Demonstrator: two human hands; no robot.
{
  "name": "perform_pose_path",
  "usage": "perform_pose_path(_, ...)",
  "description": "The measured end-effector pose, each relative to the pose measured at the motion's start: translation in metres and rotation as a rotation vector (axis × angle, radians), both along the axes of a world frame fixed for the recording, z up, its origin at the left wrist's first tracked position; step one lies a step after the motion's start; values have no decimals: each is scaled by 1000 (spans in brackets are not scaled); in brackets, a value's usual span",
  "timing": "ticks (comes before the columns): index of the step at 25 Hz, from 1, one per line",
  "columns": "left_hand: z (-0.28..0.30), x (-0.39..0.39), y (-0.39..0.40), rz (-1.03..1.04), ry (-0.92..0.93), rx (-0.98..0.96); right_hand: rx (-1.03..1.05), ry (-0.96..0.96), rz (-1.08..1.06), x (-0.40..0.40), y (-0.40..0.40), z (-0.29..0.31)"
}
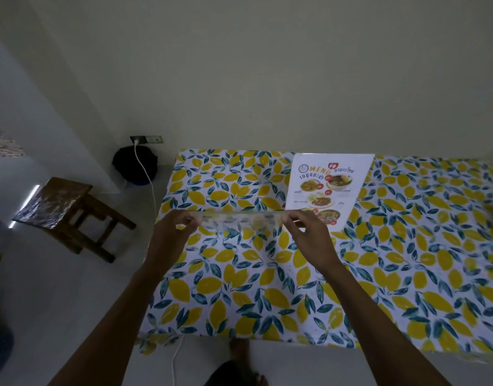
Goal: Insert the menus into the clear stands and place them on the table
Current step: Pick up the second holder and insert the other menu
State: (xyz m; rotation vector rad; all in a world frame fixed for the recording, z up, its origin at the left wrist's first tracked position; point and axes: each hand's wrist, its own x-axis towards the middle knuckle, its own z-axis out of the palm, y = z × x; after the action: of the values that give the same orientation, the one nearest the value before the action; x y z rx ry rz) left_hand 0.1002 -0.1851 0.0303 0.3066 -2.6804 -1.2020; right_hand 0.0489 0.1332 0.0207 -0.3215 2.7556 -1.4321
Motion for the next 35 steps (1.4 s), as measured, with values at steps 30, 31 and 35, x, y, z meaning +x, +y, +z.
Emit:
perform_pose_path(30,-63,-119,3,32,-47,-59,290,-265,-298,-89,-63,-109)
perform_pose_path(31,-66,-116,6,31,-47,-48,289,-265,-276,-87,-60,-107)
perform_pose_path(35,-91,-95,21,108,-157,-31,319,-226,-194,-71,-35,-96)
